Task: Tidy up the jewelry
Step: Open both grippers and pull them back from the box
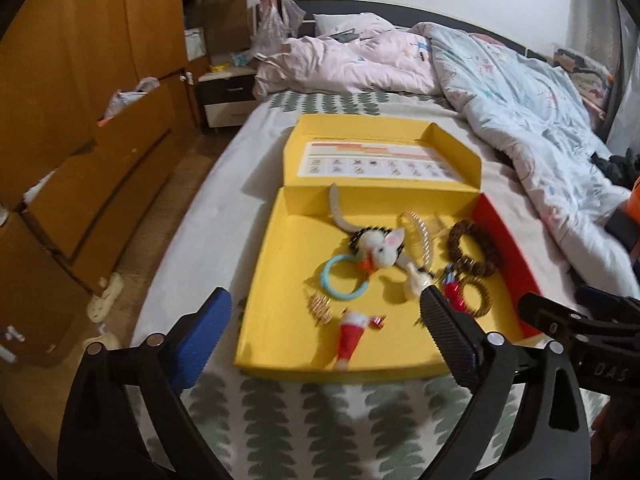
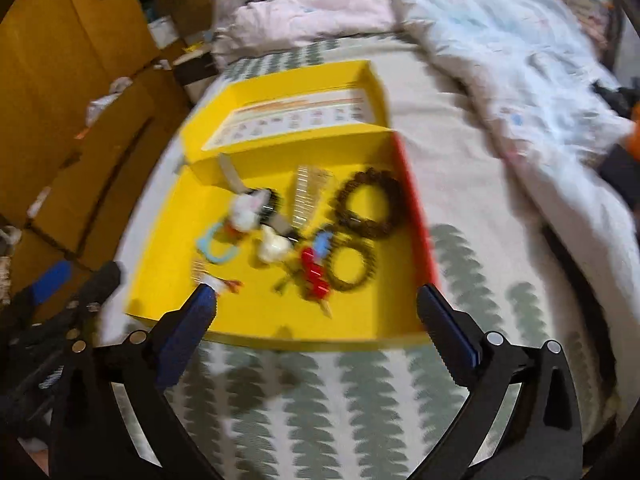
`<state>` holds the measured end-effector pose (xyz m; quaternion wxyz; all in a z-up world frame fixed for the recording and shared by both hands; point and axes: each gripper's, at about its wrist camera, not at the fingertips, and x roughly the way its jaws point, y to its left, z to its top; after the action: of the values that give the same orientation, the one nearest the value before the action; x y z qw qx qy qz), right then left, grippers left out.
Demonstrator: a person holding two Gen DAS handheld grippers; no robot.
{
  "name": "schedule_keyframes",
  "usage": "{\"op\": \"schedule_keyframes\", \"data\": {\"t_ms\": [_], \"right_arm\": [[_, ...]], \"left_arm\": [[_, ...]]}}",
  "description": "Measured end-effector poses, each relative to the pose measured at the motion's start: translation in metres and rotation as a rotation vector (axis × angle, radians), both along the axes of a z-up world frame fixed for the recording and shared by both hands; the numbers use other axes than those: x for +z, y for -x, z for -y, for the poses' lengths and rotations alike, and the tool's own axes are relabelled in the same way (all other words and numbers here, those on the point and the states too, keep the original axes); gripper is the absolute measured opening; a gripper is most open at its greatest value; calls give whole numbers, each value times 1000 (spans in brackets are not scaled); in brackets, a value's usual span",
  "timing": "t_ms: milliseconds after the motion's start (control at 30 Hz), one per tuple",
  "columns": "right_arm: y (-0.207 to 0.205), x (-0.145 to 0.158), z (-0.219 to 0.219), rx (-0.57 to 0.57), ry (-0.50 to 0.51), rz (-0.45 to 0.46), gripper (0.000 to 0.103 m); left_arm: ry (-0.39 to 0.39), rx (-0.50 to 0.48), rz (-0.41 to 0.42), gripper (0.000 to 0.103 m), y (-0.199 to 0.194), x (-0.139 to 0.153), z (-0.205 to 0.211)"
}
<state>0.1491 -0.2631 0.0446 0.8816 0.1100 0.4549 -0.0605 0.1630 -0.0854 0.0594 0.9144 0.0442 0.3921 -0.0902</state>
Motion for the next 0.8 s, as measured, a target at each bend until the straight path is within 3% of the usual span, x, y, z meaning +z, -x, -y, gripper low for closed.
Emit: {"op": "schedule_keyframes", "data": {"t_ms": [100,233,367,600,800], "right_arm": [[16,-10,-8,-3,92,-22,100],[37,-19,-16,21,115,-39,100],[53,-26,-25,31,198,-57,100],[72,-32,-26,38,178,-38,100],[71,-30,-30,59,203,-12,100]], "left_arm": [[-23,21,7,97,18,-12,-5],[-16,29,4,97,36,-17,-12],[13,26,13,97,46,-11,-18],[21,22,56,97,59,-4,-22],[-34,-3,53,97,59,-11,-11]]}}
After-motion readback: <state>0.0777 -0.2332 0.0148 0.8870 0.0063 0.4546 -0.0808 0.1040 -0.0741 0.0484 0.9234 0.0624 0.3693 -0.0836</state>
